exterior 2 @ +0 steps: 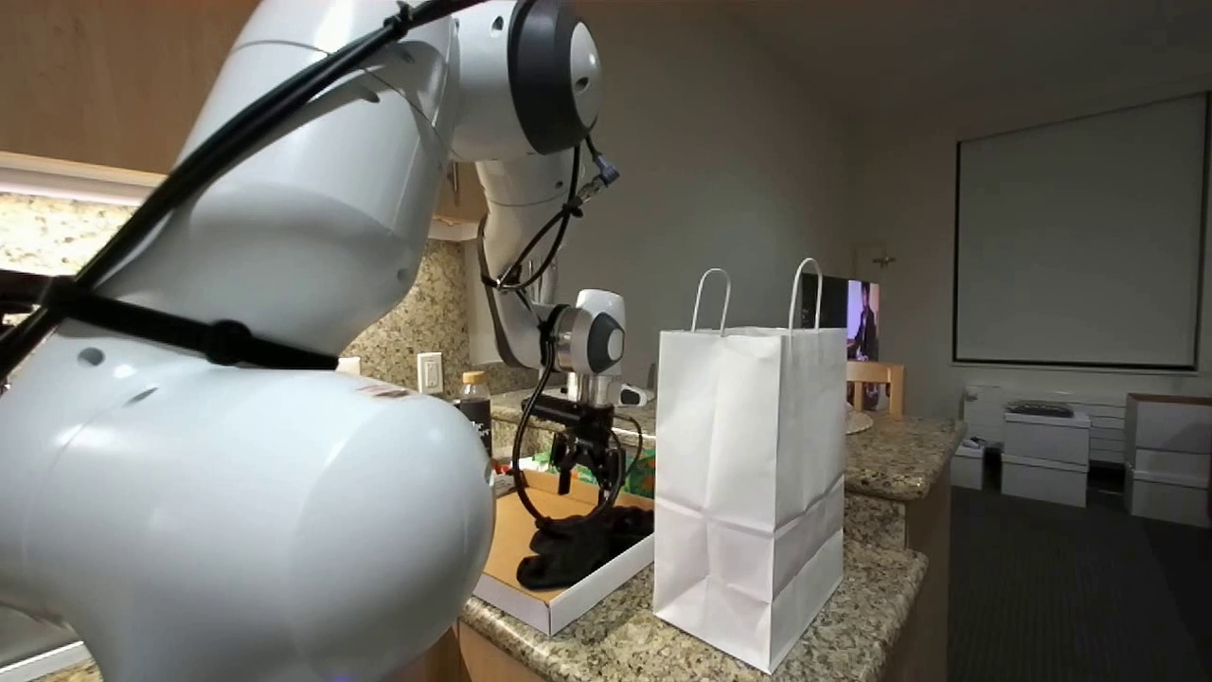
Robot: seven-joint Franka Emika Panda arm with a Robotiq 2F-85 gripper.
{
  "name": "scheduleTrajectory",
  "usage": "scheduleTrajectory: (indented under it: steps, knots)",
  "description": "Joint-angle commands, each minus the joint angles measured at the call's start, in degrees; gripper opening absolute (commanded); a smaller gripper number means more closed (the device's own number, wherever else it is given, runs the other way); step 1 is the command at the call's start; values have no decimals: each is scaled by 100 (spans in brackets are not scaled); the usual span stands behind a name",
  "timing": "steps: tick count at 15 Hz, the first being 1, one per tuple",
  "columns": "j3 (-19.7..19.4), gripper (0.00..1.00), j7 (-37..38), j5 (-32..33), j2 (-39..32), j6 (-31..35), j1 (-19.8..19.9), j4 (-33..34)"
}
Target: Put the socks in the bag
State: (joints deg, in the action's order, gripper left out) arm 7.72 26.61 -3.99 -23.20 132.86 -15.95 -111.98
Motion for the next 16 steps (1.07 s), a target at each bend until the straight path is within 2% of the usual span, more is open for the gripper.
scheduleTrajectory:
  steps: [1,2,3,4,9,14,16]
  knots:
    - [-181,100,478,139,-72,708,-202,-404]
    - [-256,100,604,244,-115,828,-284,-448]
    - [-302,75,659,284,-138,900,-337,-485]
    - [-381,73,774,387,-141,940,-420,-514]
    - [-505,40,1071,698,-128,761,-578,-471]
    - [-497,9,1109,733,-166,491,-548,-354]
    - [-499,6,1090,691,-154,360,-506,-312]
